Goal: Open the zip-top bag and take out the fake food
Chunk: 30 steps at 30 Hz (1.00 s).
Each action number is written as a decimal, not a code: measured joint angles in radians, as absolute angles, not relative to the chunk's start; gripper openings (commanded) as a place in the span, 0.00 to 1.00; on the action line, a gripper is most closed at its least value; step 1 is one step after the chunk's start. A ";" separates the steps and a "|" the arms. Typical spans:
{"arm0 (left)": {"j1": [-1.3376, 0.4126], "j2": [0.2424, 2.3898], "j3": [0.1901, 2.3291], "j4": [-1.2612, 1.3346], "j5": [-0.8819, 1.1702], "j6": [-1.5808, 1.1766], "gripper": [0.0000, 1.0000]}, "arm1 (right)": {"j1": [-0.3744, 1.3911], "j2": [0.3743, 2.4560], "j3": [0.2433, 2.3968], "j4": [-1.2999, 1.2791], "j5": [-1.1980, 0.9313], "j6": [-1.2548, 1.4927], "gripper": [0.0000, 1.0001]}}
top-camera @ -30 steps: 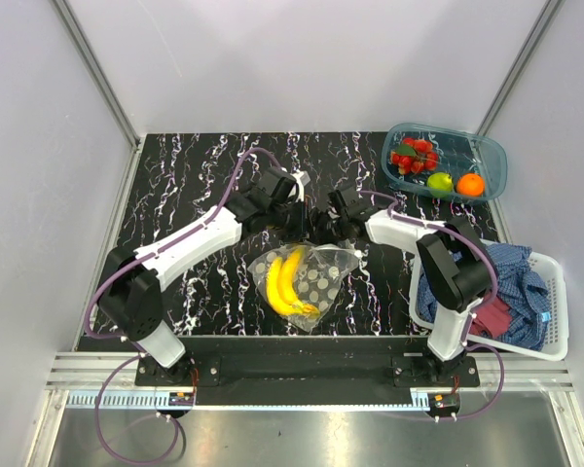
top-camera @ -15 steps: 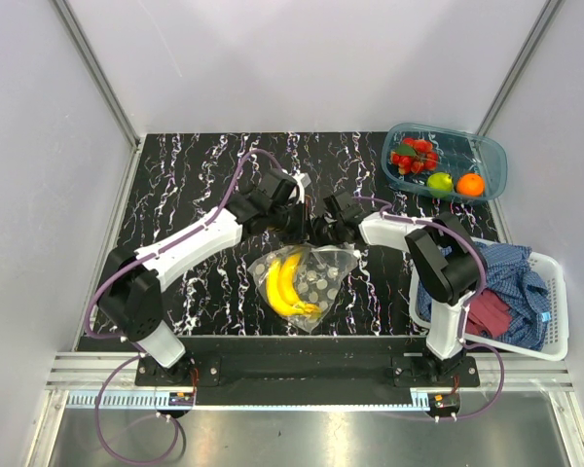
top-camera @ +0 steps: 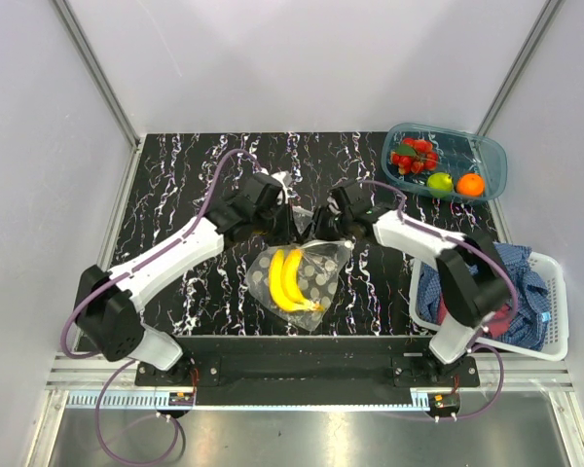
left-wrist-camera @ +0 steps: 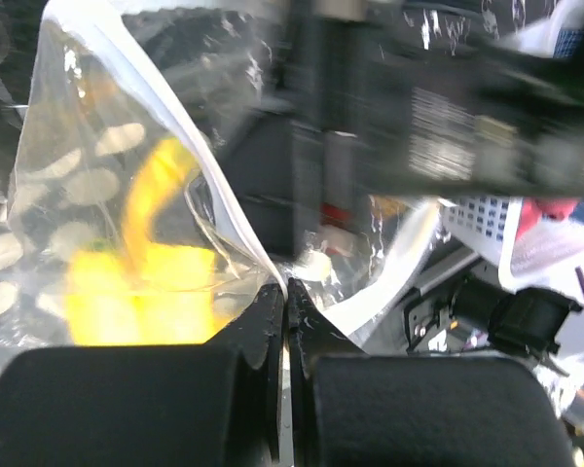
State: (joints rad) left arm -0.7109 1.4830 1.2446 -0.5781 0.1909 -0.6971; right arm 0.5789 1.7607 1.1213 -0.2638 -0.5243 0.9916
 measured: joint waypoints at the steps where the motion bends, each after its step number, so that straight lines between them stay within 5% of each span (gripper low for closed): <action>1: -0.708 1.468 1.242 -0.584 0.174 -0.701 0.00 | 0.583 1.724 1.121 -0.276 -0.514 0.971 0.00; 11: -0.703 1.423 1.206 -0.590 0.129 -0.733 0.00 | 0.643 1.549 1.122 -0.343 -0.364 0.814 0.00; 30: -0.712 1.254 1.069 -0.582 0.109 -0.778 0.00 | 0.588 1.362 1.100 -0.237 -0.228 0.945 0.00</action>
State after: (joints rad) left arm -0.7116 1.2545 1.0691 -0.5819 0.1085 -0.7784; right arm 0.5884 1.3617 1.0996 -0.2371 -0.2283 0.9447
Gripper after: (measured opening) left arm 0.012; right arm 0.372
